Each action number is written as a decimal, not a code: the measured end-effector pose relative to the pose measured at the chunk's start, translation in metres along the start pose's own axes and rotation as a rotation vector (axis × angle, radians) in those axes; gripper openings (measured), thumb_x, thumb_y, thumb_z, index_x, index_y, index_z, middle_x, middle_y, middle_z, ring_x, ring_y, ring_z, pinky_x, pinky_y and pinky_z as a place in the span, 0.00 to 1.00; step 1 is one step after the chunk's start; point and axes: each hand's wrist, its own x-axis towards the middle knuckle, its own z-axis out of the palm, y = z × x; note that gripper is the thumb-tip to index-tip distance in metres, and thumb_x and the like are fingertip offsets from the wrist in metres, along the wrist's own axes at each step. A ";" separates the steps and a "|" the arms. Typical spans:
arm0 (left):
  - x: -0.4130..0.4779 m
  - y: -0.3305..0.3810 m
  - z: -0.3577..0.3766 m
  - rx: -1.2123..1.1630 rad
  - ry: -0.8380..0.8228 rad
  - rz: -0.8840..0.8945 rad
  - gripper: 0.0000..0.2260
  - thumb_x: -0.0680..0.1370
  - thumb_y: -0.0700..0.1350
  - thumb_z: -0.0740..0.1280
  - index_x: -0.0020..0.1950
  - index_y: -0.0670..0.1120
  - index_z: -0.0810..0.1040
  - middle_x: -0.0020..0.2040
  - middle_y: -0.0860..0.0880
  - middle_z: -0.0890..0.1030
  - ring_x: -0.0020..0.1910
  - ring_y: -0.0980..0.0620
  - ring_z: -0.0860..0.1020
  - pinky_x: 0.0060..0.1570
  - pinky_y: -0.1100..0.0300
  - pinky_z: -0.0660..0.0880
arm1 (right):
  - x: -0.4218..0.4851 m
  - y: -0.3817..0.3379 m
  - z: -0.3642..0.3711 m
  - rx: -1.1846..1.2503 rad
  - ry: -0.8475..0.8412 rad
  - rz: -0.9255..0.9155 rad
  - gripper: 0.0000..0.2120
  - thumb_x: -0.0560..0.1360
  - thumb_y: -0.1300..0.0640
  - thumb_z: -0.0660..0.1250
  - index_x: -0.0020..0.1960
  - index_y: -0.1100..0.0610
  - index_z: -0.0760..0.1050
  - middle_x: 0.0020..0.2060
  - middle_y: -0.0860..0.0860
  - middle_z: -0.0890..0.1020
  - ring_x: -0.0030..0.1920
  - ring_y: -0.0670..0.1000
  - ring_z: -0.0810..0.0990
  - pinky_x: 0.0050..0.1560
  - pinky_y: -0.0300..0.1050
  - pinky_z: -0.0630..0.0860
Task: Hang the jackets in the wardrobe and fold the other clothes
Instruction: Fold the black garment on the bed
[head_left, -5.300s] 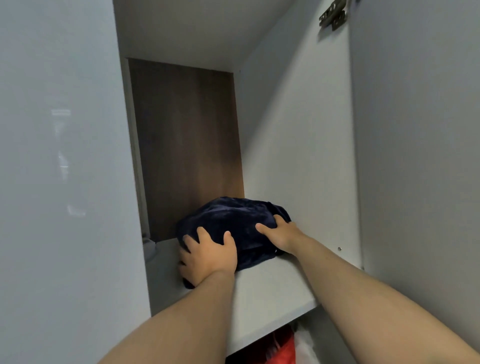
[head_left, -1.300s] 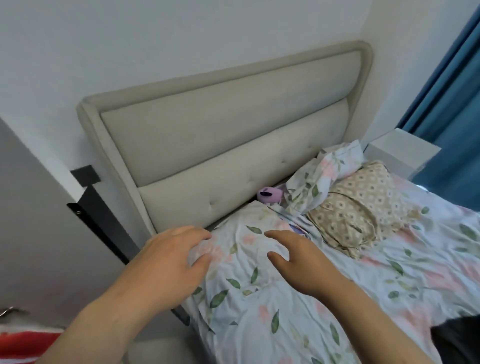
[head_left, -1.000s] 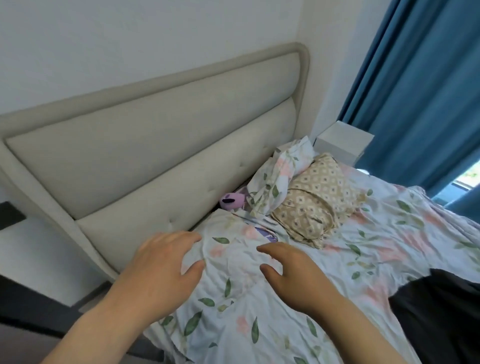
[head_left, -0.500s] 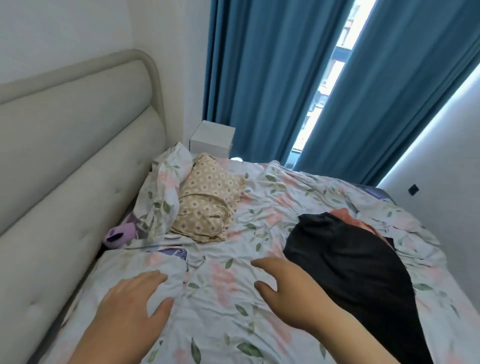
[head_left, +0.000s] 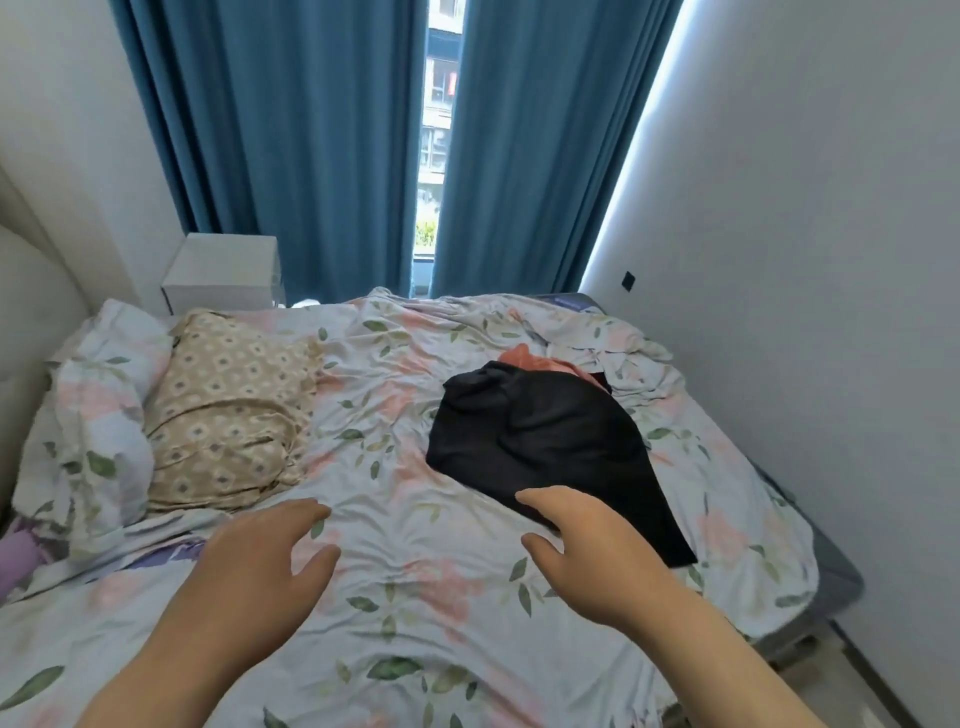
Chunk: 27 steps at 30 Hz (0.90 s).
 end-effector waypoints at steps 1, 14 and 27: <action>0.002 0.013 0.005 -0.006 -0.003 0.013 0.19 0.79 0.57 0.64 0.70 0.58 0.72 0.70 0.60 0.72 0.70 0.56 0.69 0.69 0.56 0.65 | -0.004 0.014 -0.004 0.012 0.011 0.022 0.24 0.81 0.45 0.60 0.76 0.43 0.63 0.72 0.39 0.69 0.72 0.42 0.67 0.70 0.37 0.64; 0.043 0.192 0.104 0.030 -0.023 0.084 0.18 0.78 0.53 0.68 0.68 0.54 0.76 0.67 0.57 0.76 0.67 0.54 0.73 0.63 0.57 0.68 | -0.059 0.233 -0.049 0.156 -0.016 0.214 0.24 0.81 0.45 0.61 0.76 0.42 0.62 0.73 0.38 0.68 0.71 0.42 0.68 0.64 0.36 0.65; 0.066 0.292 0.155 0.089 -0.093 0.240 0.19 0.79 0.49 0.68 0.70 0.51 0.74 0.68 0.56 0.75 0.68 0.54 0.72 0.67 0.59 0.67 | -0.108 0.330 -0.069 0.186 0.026 0.329 0.24 0.82 0.47 0.61 0.77 0.44 0.62 0.73 0.41 0.68 0.72 0.44 0.67 0.66 0.38 0.64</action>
